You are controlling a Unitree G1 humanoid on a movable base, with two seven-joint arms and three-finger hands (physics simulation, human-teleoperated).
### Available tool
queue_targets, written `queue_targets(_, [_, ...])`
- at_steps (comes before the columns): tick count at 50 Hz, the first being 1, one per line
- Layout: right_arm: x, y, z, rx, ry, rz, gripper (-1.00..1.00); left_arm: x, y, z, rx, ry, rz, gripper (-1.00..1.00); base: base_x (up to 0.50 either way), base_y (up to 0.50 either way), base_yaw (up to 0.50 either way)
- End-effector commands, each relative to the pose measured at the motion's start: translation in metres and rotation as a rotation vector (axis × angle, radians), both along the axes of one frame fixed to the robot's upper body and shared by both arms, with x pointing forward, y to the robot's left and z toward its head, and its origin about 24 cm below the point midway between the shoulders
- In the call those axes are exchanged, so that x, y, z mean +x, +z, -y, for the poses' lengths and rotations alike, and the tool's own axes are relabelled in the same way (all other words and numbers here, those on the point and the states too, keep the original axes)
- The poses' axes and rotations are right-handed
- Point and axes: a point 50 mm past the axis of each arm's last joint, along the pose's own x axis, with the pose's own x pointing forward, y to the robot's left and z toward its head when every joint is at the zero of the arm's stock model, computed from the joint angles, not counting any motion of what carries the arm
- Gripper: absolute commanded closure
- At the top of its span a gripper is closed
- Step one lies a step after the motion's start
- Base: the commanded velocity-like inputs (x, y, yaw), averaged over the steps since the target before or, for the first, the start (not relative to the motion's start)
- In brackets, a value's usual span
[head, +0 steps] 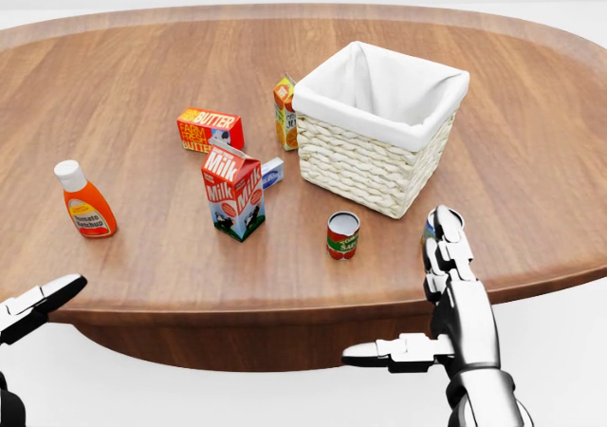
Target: Pick up the alphabet soup, and put it in the basket.
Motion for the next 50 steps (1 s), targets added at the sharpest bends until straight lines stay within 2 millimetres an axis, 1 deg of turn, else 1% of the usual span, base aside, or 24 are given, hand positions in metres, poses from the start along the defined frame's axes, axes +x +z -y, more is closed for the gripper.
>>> queue_targets(1, [-0.001, 0.003, 0.000, -0.004, -0.005, 0.002, -1.00, -0.005, 0.001, -0.024, -0.039, 0.099, 0.006, -1.00, 0.00, 0.00, 0.00])
queue_targets(4, [-0.001, 0.002, 0.000, -0.004, -0.005, 0.001, -1.00, -0.009, 0.004, -0.030, -0.037, 0.123, 0.019, -1.00, 0.00, 0.00, 0.00])
queue_targets(8, [-0.001, 0.001, 0.000, -0.005, -0.006, 0.001, -1.00, -0.010, 0.004, -0.031, -0.040, 0.120, 0.021, -1.00, 0.00, 0.00, 0.00])
queue_targets(9, [0.000, -0.002, 0.001, -0.006, -0.004, -0.002, -1.00, -0.021, 0.018, -0.034, -0.030, 0.146, 0.083, -1.00, 0.00, 0.00, 0.00])
queue_targets(10, [0.000, -0.002, 0.001, -0.008, -0.004, -0.002, -1.00, -0.023, 0.022, -0.033, -0.021, 0.145, 0.101, -1.00, 0.00, 0.00, 0.00])
queue_targets(13, [0.000, 0.000, 0.000, -0.008, -0.005, -0.003, -1.00, -0.027, 0.028, -0.034, -0.019, 0.150, 0.133, -1.00, 0.00, 0.00, 0.00])
queue_targets(18, [0.000, -0.002, 0.001, -0.009, -0.006, -0.004, -1.00, -0.033, 0.037, -0.037, -0.001, 0.164, 0.170, -1.00, 0.00, 0.00, 0.00])
queue_targets(22, [0.002, -0.002, 0.000, -0.017, -0.010, -0.014, -1.00, -0.036, 0.035, -0.040, -0.031, 0.180, 0.158, -1.00, 0.00, 0.00, 0.00])
queue_targets(26, [0.001, -0.001, 0.000, -0.016, -0.011, -0.016, -1.00, -0.031, 0.034, -0.040, -0.030, 0.173, 0.159, -1.00, 0.00, 0.00, 0.00])
queue_targets(28, [0.001, -0.003, 0.001, -0.018, -0.012, -0.017, -1.00, -0.024, 0.025, -0.043, -0.053, 0.166, 0.129, -1.00, 0.00, 0.00, 0.00])
queue_targets(32, [0.001, -0.003, 0.000, -0.022, -0.011, -0.019, -1.00, -0.020, 0.017, -0.044, -0.072, 0.157, 0.095, -1.00, 0.00, 0.00, 0.00])
queue_targets(33, [0.000, -0.002, 0.000, -0.023, -0.011, -0.019, -1.00, -0.021, 0.019, -0.042, -0.069, 0.154, 0.107, -1.00, 0.00, 0.00, 0.00])
queue_targets(37, [0.001, -0.004, -0.001, -0.039, -0.009, -0.028, -1.00, -0.020, 0.019, -0.040, -0.064, 0.146, 0.103, -1.00, 0.00, 0.00, 0.00])
queue_targets(50, [0.001, -0.004, -0.001, -0.040, -0.009, -0.029, -1.00, -0.020, 0.019, -0.040, -0.063, 0.146, 0.104, -1.00, 0.00, 0.00, 0.00])
